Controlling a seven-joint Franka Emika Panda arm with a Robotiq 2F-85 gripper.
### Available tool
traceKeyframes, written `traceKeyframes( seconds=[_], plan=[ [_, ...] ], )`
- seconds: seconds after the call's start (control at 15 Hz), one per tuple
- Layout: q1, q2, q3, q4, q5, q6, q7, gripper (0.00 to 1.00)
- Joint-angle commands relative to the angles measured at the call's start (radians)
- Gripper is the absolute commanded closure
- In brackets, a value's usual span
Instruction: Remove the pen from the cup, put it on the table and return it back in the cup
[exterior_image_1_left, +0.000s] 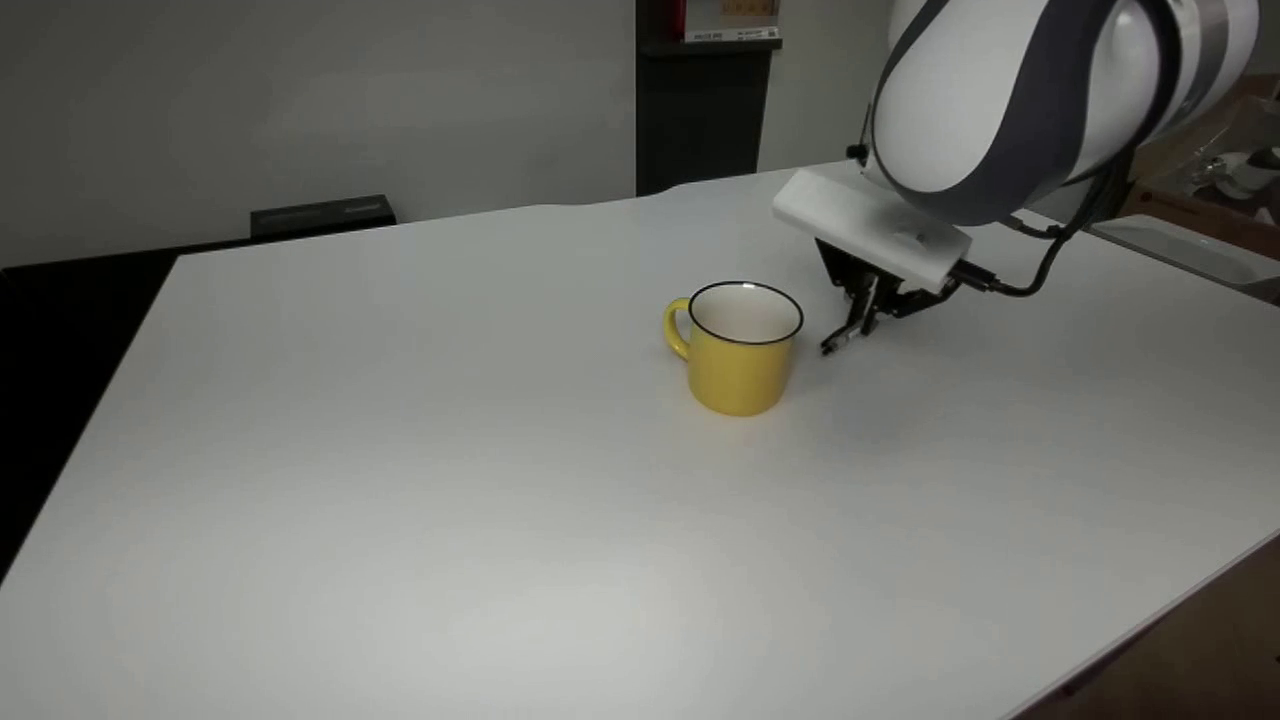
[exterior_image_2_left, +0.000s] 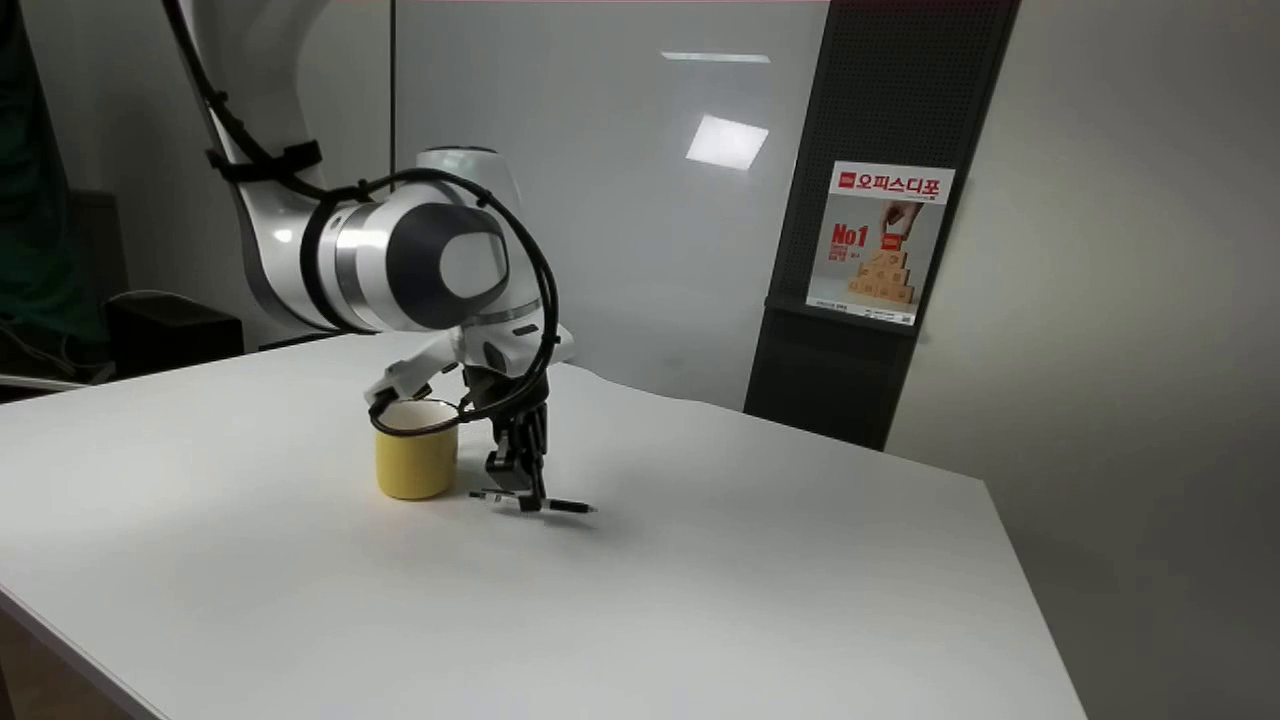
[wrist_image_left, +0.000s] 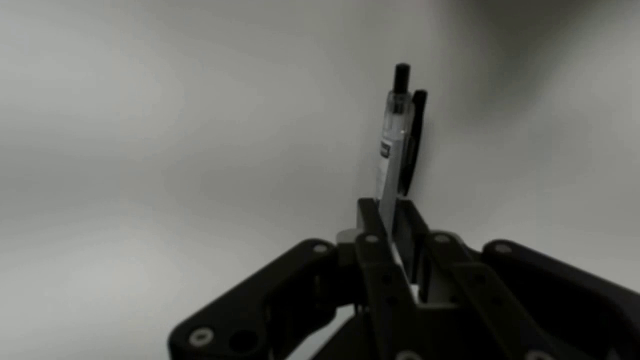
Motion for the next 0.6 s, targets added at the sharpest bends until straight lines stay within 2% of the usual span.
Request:
traceKeyframes(
  seconds=[0.0, 0.27, 0.47, 0.53],
  plan=[
    [0.049, -0.128, -0.043, -0.031, -0.023, -0.034, -0.079, 0.97],
    [-0.052, -0.302, 0.114, -0.013, -0.032, -0.226, -0.3, 0.97],
    [-0.155, -0.391, 0.267, 0.035, 0.08, -0.474, -0.439, 0.97],
    [-0.175, -0.401, 0.294, 0.05, 0.118, -0.56, -0.463, 0.97]
  ],
)
